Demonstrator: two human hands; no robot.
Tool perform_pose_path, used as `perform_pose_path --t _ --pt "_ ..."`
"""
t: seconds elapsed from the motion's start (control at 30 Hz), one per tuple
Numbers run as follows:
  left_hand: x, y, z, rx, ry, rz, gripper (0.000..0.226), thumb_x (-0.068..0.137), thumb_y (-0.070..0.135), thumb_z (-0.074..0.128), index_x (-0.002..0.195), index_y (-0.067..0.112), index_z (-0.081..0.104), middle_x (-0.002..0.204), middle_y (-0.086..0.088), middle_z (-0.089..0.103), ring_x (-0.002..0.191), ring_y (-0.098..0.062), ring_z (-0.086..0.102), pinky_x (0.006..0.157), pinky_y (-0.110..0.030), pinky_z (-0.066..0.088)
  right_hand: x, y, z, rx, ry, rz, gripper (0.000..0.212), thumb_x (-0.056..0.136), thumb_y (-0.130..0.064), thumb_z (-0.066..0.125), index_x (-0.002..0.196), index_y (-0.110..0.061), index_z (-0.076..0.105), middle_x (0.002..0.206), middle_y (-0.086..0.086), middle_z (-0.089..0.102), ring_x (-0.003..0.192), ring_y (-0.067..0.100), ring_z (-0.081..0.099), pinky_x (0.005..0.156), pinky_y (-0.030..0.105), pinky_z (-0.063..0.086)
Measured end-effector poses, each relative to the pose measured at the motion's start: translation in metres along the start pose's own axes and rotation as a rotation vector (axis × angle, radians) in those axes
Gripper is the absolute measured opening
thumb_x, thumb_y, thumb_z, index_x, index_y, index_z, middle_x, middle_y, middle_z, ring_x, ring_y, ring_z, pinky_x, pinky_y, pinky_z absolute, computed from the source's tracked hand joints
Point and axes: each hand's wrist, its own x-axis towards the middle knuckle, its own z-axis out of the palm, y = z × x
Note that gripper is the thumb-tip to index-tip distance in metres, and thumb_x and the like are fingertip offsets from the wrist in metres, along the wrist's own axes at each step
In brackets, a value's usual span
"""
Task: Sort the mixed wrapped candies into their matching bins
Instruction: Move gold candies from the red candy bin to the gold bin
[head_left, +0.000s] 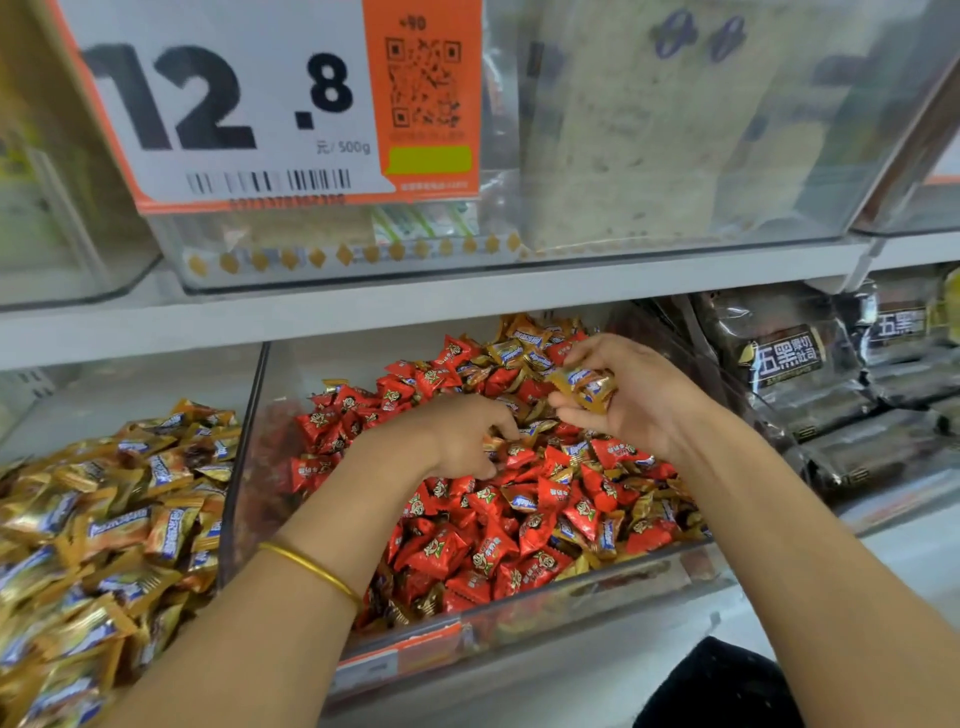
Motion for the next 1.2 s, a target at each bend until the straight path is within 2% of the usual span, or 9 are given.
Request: perform_pose_path --t 0.13,0.27,0.33,0.43,0.57,0.73,0.97,1.1,1.2 --pt "0.001 -0.002 0.003 -0.002 0.027 -0.018 0.043 0.085 0.006 0.063 0.123 0.02 0.05 0.13 -0.003 0.048 0.115 -0.022 0.049 0.091 -0.03 0.044 0.006 0.004 0.0 0.232 -0.004 0.106 0.014 0.09 -0.018 0.061 0.083 -0.009 0.053 0.105 0.016 0.058 0.054 0.016 0.061 0.046 0.021 0.052" --pt "-0.001 -0.007 -0.001 -0.088 0.138 -0.01 0.027 0.086 0.005 0.061 0.111 0.014 0.055 0.112 -0.003 0.056 0.097 -0.02 0.054 0.074 -0.028 0.043 0.01 0.01 0.005 -0.227 -0.022 -0.103 0.017 0.083 -0.007 0.068 0.077 -0.012 0.054 0.088 0.012 0.06 0.051 0.012 0.057 0.047 0.019 0.049" --pt "-0.003 -0.011 -0.006 -0.151 0.213 -0.028 0.023 0.087 0.009 0.063 0.108 0.012 0.055 0.104 -0.001 0.053 0.093 -0.019 0.053 0.074 -0.027 0.04 0.012 0.014 0.012 -0.573 -0.065 -0.219 0.016 0.085 -0.004 0.066 0.099 -0.012 0.062 0.094 0.011 0.061 0.056 0.015 0.057 0.049 0.022 0.051" --pt "-0.005 -0.016 -0.012 -0.296 0.295 -0.078 0.018 0.086 0.008 0.064 0.099 0.013 0.053 0.099 -0.006 0.055 0.088 -0.023 0.055 0.079 -0.035 0.045 0.018 0.019 0.023 -1.085 -0.185 -0.296 0.051 0.085 -0.008 0.067 0.132 -0.018 0.052 0.127 0.007 0.056 0.088 0.026 0.066 0.071 0.033 0.057" --pt "-0.006 -0.018 -0.016 -0.497 0.4 -0.146 0.013 0.089 0.007 0.061 0.096 0.013 0.051 0.092 -0.001 0.052 0.073 -0.022 0.058 0.069 -0.033 0.049 0.026 0.023 0.032 -1.385 -0.263 -0.277 0.07 0.084 -0.018 0.069 0.144 -0.016 0.034 0.147 0.006 0.04 0.129 0.025 0.044 0.094 0.026 0.04" --pt "-0.01 -0.016 -0.019 -0.597 0.43 -0.193 0.011 0.093 0.012 0.055 0.103 0.01 0.052 0.081 0.005 0.049 0.055 -0.011 0.053 0.054 -0.021 0.044 0.034 0.028 0.035 -1.441 -0.243 -0.275 0.071 0.079 -0.022 0.073 0.14 -0.021 0.038 0.14 0.005 0.046 0.125 0.024 0.046 0.101 0.034 0.041" --pt "-0.011 -0.014 -0.02 -0.536 0.481 -0.263 0.01 0.097 0.011 0.046 0.104 0.005 0.049 0.094 -0.004 0.049 0.067 -0.021 0.054 0.062 -0.027 0.044 0.035 0.034 0.037 -1.511 -0.234 -0.29 0.062 0.082 -0.009 0.064 0.139 -0.023 0.043 0.138 0.004 0.049 0.12 0.024 0.05 0.095 0.038 0.047" --pt "-0.015 -0.007 -0.025 -0.902 0.537 -0.335 0.006 0.099 0.006 0.037 0.101 0.006 0.042 0.109 -0.009 0.041 0.073 -0.031 0.067 0.061 -0.028 0.058 0.034 0.033 0.037 -1.449 -0.223 -0.274 0.051 0.079 -0.007 0.068 0.127 -0.019 0.056 0.129 0.004 0.055 0.116 0.023 0.053 0.095 0.038 0.048" --pt "-0.017 -0.002 -0.028 -1.188 0.552 -0.342 0.013 0.099 0.003 0.037 0.106 0.01 0.046 0.11 -0.008 0.038 0.071 -0.026 0.067 0.053 -0.025 0.058 0.031 0.027 0.031 -1.324 -0.18 -0.297 0.024 0.077 -0.004 0.068 0.096 -0.018 0.065 0.116 0.001 0.061 0.107 0.019 0.058 0.088 0.029 0.049"
